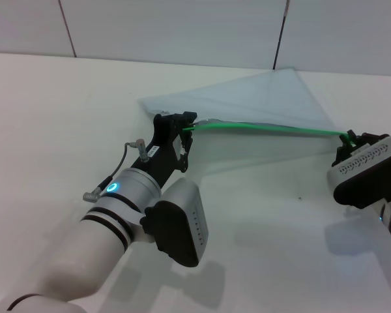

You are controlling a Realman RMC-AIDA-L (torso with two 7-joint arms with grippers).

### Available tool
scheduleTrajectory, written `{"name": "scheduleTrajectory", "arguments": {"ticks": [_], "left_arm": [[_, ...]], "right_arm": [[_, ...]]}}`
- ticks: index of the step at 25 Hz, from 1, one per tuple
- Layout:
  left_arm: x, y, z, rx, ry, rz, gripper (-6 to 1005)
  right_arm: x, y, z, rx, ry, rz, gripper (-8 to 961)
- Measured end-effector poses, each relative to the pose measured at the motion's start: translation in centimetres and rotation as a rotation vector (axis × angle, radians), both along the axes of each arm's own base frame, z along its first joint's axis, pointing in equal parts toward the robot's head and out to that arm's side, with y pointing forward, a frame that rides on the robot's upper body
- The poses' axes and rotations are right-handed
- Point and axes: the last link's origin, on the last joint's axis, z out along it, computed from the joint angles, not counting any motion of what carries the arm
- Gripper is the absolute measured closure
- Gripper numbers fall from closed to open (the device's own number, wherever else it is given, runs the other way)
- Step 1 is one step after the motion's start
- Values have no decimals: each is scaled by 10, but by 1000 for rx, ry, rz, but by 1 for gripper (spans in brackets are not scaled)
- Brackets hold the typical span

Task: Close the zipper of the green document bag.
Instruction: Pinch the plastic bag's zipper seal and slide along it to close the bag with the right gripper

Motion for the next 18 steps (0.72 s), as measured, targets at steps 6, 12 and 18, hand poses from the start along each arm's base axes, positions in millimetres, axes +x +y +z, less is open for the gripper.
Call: {"name": "scheduleTrajectory", "arguments": {"ticks": [6, 12, 18], "left_arm": [[0, 0, 0, 2, 10, -6, 914], [1, -1, 0, 6, 14, -17, 913], [1, -1, 0, 8, 12, -18, 912]], "right_arm": [[-1, 0, 1, 10, 8, -3, 782], [-1, 3, 6, 61, 37, -24, 777], [1, 4, 9, 84, 54, -50, 771]]}}
